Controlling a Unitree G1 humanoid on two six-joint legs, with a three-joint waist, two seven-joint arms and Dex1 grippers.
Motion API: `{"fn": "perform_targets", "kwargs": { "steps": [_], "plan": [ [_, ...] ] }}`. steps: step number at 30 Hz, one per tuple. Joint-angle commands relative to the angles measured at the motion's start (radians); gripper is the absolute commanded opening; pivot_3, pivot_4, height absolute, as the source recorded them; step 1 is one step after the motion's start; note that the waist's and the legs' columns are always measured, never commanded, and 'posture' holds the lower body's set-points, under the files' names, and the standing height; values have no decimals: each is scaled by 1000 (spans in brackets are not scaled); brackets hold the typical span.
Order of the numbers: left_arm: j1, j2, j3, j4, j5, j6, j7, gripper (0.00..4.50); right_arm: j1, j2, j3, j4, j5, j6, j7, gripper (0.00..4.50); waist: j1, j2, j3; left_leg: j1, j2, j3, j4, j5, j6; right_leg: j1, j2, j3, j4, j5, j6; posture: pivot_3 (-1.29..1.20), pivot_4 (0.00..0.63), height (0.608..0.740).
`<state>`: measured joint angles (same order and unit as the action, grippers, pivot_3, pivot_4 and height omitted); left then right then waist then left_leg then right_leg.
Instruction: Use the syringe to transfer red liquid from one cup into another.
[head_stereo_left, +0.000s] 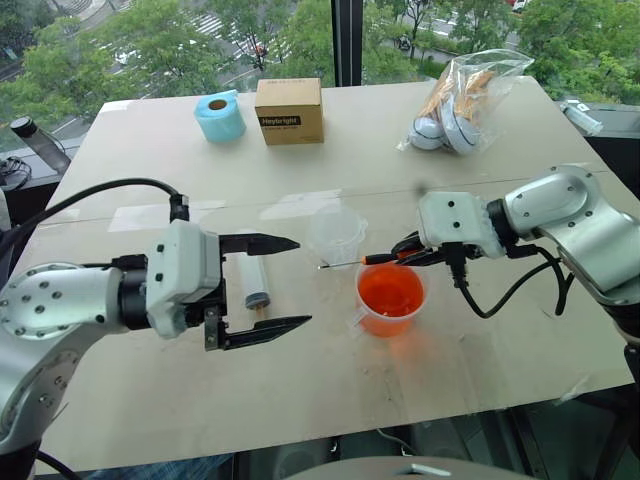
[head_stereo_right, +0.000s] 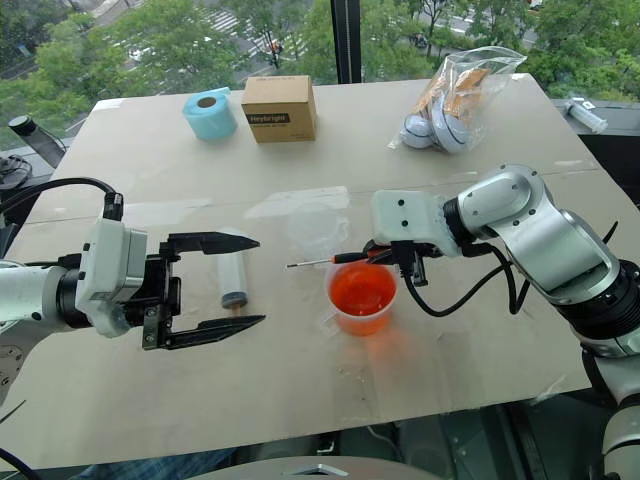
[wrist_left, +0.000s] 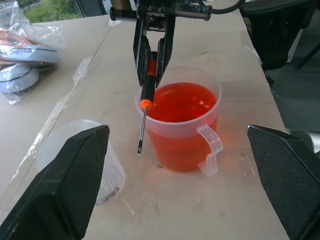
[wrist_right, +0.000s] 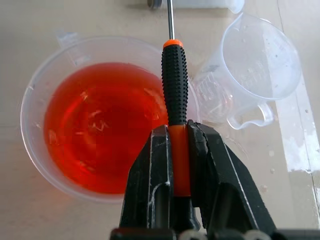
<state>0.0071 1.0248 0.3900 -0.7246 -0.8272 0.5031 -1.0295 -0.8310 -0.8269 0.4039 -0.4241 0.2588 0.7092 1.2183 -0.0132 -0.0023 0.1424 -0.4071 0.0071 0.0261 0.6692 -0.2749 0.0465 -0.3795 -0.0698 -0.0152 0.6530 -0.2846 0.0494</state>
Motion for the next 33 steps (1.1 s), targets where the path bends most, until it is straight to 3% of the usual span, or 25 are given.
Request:
{"fn": "perform_targets", "kwargs": {
  "steps": [1, 7, 14, 18, 22, 27, 33],
  "plan": [
    [-18, 1, 0, 1, 6, -3, 7, 4500, -25, 7, -64, -8, 30, 25, -10, 86, 0, 0, 0, 0, 0, 0, 0, 0, 0, 0, 0, 0, 0, 0, 0, 0, 150, 740],
    [-33, -4, 3, -4, -3, 9, 23, 4500, -52, 26, -136, 40, 110, 105, -16, 86, 0, 0, 0, 0, 0, 0, 0, 0, 0, 0, 0, 0, 1, 0, 0, 0, 150, 740],
    [-59, -21, 16, -21, -73, 46, 73, 4500, -48, -85, -227, 133, 171, 118, 59, 86, 4, -2, 2, 0, 0, 0, 1, 0, 0, 0, 0, 0, 1, 0, 0, 0, 150, 740],
    [-113, -24, 6, -37, -175, 101, 153, 4500, -90, -132, -276, 351, 156, 148, 47, 86, 1, -3, 2, 0, 0, 0, 1, 0, 0, 0, 0, 0, 1, 0, 0, 0, 150, 740],
    [-182, -21, -39, -56, -250, 165, 252, 4500, -58, -166, -230, 689, -6, -59, -8, 86, 4, -3, 2, 1, -1, 0, 1, 0, 0, 0, 0, 1, 2, 0, 0, 0, 150, 740],
    [-290, -15, -116, -55, -310, 240, 353, 4500, -66, -100, -225, 1106, -160, -294, -156, 86, 1, -4, 4, 0, -1, 2, 1, 0, 0, 0, 0, 2, 2, 0, 0, 0, 150, 740],
    [-358, -5, -163, -23, -321, 273, 338, 4500, -61, -38, -245, 1353, -250, -545, -278, 86, -7, -2, 6, 2, 0, 5, 1, 1, -2, -1, 6, 5, 3, -1, 1, 0, 150, 740]
  ]
}}
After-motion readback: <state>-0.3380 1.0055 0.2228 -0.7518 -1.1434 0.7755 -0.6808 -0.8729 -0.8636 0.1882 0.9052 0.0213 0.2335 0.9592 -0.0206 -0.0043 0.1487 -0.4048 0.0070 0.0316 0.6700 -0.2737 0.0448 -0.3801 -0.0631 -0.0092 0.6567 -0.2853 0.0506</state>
